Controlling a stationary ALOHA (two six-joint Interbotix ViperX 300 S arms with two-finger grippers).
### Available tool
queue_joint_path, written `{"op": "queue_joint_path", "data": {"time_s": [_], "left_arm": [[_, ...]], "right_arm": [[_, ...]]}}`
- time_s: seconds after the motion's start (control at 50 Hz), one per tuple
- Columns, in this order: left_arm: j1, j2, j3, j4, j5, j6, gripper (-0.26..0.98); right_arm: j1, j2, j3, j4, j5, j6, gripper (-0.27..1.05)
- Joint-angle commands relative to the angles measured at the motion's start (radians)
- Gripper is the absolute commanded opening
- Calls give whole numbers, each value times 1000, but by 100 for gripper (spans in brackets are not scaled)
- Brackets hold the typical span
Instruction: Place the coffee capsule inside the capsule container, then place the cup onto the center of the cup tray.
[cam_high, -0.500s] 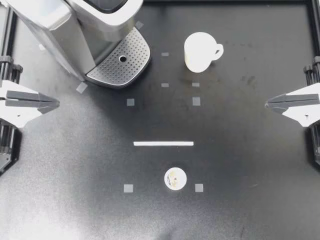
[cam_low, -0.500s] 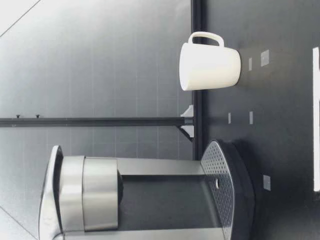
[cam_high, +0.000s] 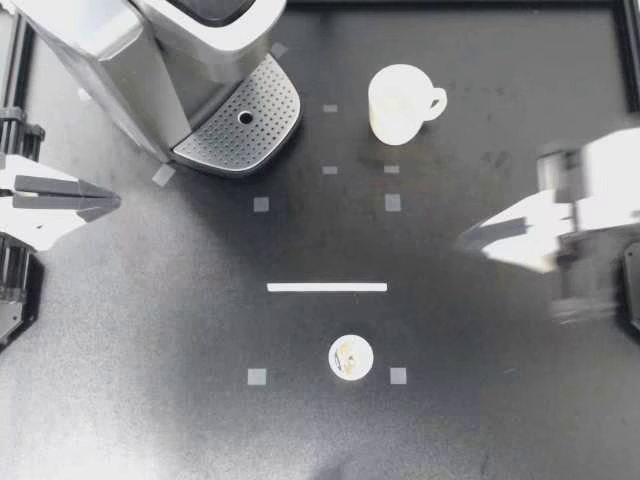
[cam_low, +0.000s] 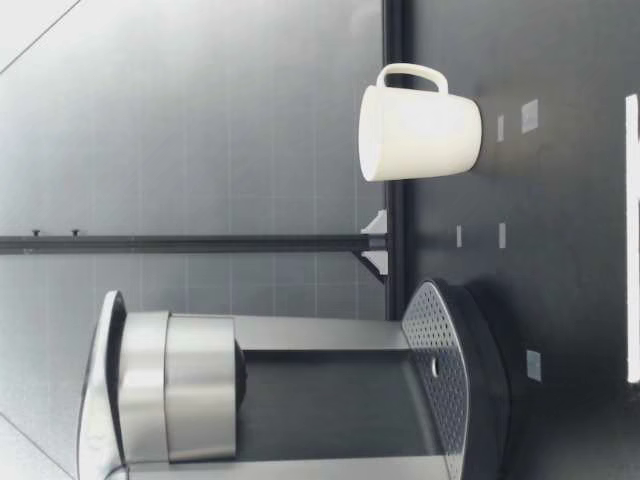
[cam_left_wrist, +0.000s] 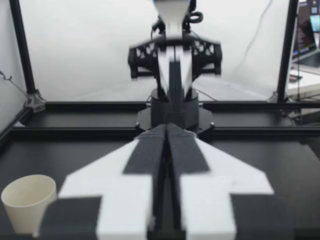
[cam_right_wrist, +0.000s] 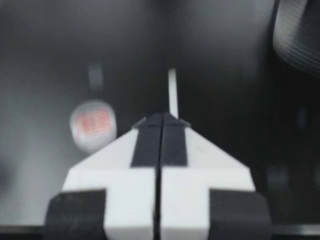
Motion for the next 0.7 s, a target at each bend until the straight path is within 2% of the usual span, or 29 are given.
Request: {"op": "queue_joint_path", "data": {"time_s": [0.0, 0.22, 0.44, 0.68], "left_arm": [[2, 8, -21, 3, -5, 0, 5], [2, 11, -18, 3, -5, 0, 5], [2, 15, -17, 2, -5, 0, 5], [2, 18, -12, 2, -5, -3, 5]], "right_arm": [[14, 55, -77, 2, 123, -8, 0], [120, 164, -118, 2, 155, -9, 0], [140, 236, -129, 29, 155, 3, 0], [140, 357, -181, 51, 167, 0, 19]]}}
